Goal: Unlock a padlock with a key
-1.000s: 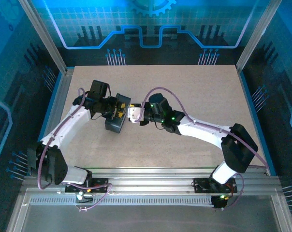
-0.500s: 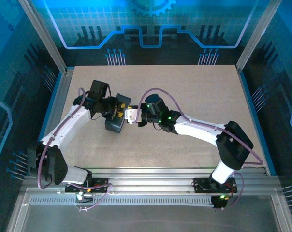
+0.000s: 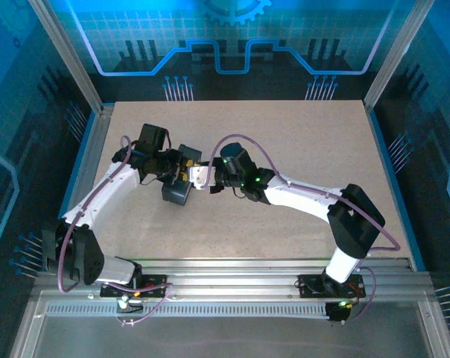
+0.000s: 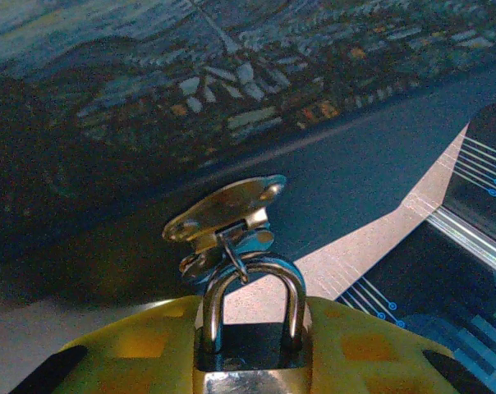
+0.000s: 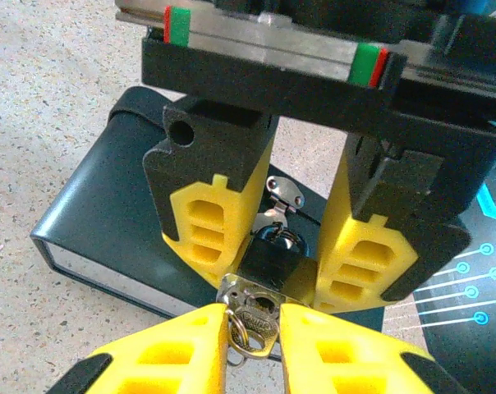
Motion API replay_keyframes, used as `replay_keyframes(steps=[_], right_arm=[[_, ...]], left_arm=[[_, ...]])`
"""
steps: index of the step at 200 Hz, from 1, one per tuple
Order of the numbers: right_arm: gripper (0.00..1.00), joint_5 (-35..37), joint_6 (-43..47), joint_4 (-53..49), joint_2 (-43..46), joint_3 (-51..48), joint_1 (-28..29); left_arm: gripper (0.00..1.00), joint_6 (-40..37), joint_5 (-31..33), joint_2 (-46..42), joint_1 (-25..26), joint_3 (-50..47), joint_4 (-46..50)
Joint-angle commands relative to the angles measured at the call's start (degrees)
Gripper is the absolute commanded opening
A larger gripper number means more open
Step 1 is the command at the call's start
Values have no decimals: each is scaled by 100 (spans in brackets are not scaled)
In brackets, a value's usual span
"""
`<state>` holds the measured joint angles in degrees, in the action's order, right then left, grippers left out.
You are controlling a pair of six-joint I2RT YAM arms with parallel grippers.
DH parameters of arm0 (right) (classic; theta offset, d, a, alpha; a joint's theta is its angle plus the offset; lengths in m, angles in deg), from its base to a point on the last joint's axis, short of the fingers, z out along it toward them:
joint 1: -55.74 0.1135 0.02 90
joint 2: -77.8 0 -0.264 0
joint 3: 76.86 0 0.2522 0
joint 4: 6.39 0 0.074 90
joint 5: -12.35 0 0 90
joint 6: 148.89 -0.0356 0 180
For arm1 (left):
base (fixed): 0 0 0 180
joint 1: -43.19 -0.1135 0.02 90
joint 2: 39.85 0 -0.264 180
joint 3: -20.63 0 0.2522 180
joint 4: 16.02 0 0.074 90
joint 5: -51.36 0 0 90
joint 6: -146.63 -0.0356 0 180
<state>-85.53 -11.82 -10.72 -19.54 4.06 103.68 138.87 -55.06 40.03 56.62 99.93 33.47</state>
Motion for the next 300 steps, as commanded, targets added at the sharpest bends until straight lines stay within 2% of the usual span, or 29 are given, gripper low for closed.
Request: replay_keyframes(steps=[1, 21, 59, 156, 217, 235, 279, 300], right_arm=[[24, 23, 85, -14, -53, 90, 32], [24, 4, 124, -78, -10, 55, 15], [31, -49, 142, -178, 212, -164, -29], [28, 80, 54, -73, 120, -24, -26], [20, 111, -404, -165, -3, 263, 28], [14, 132, -413, -316, -81, 367, 48], [13, 319, -514, -364, -180, 412, 22], [7, 297, -887, -418, -171, 461, -75]], left_arm=[[0, -14, -238, -69, -25, 244, -206], [0, -2, -238, -69, -29, 249, -206], [0, -12, -219, -86, -34, 231, -199], [0, 9, -212, -64, 8, 284, -215], [0, 12, -204, -33, 54, 275, -238], [0, 16, -204, -41, 54, 275, -241], [0, 20, -194, -69, 54, 271, -233], [0, 16, -184, -86, 54, 274, -243]])
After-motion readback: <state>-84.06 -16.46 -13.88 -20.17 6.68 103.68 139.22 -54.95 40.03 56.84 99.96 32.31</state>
